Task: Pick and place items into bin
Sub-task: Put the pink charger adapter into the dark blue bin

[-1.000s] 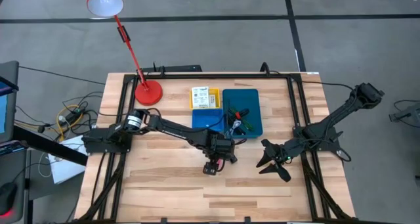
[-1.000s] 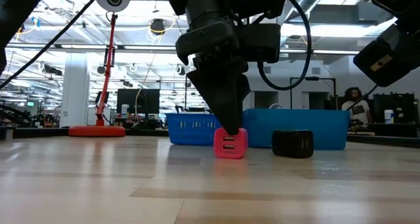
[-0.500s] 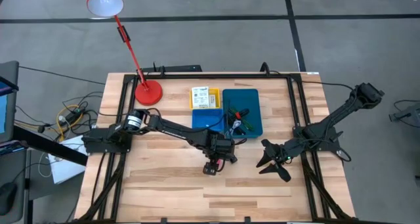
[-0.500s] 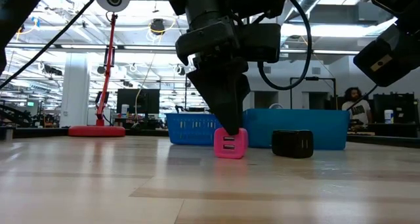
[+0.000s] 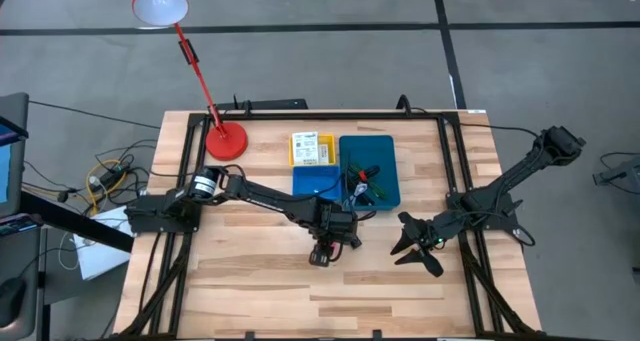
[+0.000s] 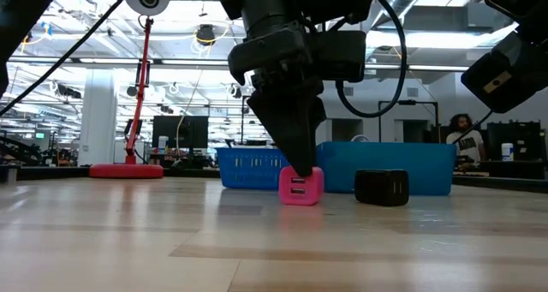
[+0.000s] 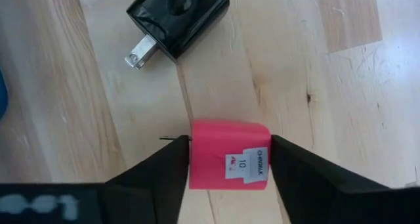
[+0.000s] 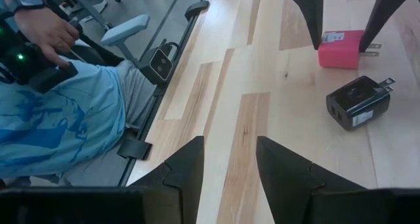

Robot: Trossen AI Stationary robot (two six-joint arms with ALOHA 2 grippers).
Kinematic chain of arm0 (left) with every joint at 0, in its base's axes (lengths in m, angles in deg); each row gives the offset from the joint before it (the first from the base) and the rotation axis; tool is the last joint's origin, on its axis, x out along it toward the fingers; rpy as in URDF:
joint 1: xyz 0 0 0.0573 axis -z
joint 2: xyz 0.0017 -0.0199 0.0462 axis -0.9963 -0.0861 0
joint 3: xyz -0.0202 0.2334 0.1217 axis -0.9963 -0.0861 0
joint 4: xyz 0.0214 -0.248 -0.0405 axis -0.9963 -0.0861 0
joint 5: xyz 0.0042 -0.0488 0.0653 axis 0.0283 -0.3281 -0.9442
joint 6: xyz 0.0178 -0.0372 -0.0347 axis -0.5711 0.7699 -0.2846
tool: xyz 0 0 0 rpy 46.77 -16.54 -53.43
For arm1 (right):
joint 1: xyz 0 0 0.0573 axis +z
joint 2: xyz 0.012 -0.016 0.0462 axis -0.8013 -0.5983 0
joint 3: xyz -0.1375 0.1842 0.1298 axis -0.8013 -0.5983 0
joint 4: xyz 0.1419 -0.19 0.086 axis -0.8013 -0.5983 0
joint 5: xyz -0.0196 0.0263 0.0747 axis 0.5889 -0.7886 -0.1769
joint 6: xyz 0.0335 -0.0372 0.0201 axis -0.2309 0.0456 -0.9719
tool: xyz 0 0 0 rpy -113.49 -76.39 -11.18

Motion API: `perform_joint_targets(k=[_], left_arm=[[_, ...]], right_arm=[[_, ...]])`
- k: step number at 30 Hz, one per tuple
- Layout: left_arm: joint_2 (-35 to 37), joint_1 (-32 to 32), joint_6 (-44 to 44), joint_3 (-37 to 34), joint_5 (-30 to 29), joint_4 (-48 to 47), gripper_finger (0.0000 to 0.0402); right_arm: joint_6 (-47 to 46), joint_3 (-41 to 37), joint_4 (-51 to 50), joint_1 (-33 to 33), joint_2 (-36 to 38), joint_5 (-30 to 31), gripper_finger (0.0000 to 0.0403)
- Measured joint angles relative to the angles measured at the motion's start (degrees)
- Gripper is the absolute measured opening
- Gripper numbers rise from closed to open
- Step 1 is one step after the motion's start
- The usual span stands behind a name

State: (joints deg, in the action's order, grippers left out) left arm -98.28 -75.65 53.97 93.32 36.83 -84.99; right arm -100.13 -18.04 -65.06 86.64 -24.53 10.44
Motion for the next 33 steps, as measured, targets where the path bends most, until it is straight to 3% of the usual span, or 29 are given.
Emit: perform_joint_targets(k=[7, 25, 33], left_arm=[[0.00, 0.00, -1.17, 0.00, 0.16, 0.00, 0.0161], [0.04, 0.02, -1.20, 0.32, -0.10, -1.09, 0.0162], [0.04, 0.85, -4.03, 5.15, -5.30, -6.98, 0.0159]], right_arm=[[0.00, 0.00, 0.00, 0.02, 0.00, 0.00, 0.0134], [0.00, 0.00, -0.02, 0.02, 0.00, 0.09, 0.0134], [0.00, 0.00, -0.02, 0.00, 0.00, 0.15, 0.0134]])
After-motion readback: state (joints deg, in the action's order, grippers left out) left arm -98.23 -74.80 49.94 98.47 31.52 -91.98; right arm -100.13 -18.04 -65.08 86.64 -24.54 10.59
